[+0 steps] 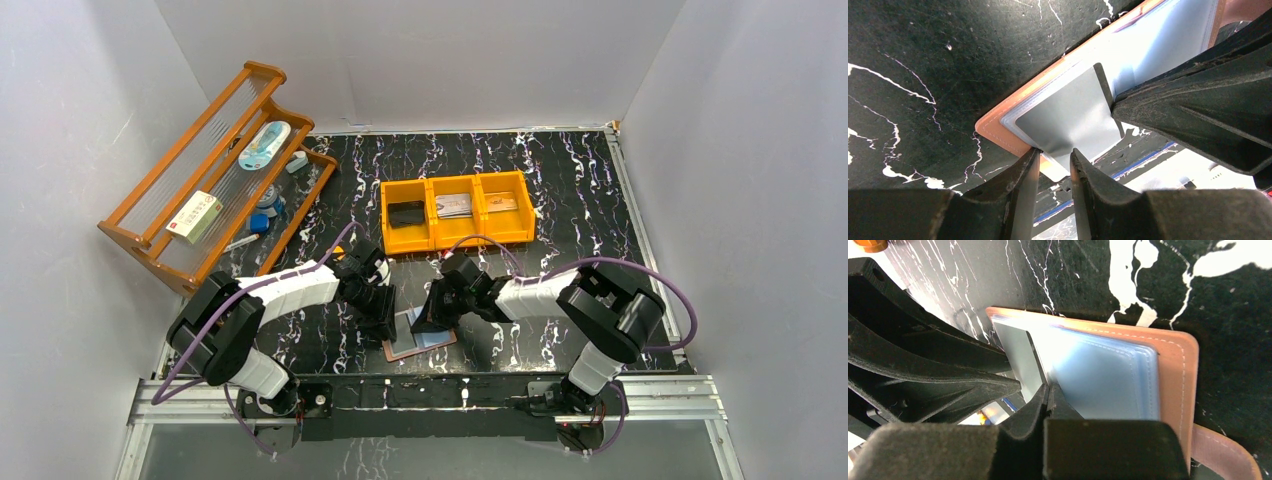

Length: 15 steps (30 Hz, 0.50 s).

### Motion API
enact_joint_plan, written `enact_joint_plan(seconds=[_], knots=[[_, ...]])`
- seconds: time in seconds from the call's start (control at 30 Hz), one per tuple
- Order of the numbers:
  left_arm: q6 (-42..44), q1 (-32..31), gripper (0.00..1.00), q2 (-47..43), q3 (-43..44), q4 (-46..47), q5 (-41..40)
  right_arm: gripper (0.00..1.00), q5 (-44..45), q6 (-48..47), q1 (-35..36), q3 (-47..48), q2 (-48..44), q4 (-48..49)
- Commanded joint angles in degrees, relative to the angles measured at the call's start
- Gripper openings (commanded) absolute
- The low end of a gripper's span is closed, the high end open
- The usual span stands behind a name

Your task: Take the credit cards out of the card holder

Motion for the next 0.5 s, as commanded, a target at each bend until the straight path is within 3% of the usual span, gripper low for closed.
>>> enact_joint_plan(seconds=[0.0, 0.47], knots=[[1.9, -0.26, 0.28, 3.02, -1.41, 1.04, -7.96, 0.0, -3.17, 2.18, 0.54, -0.66, -1.64, 7.25], [2.69, -0.35, 0.26, 2.97, -2.05, 0.93, -8.96, 0.0, -2.74, 2.1, -2.51, -4.91, -6.33, 6.72]])
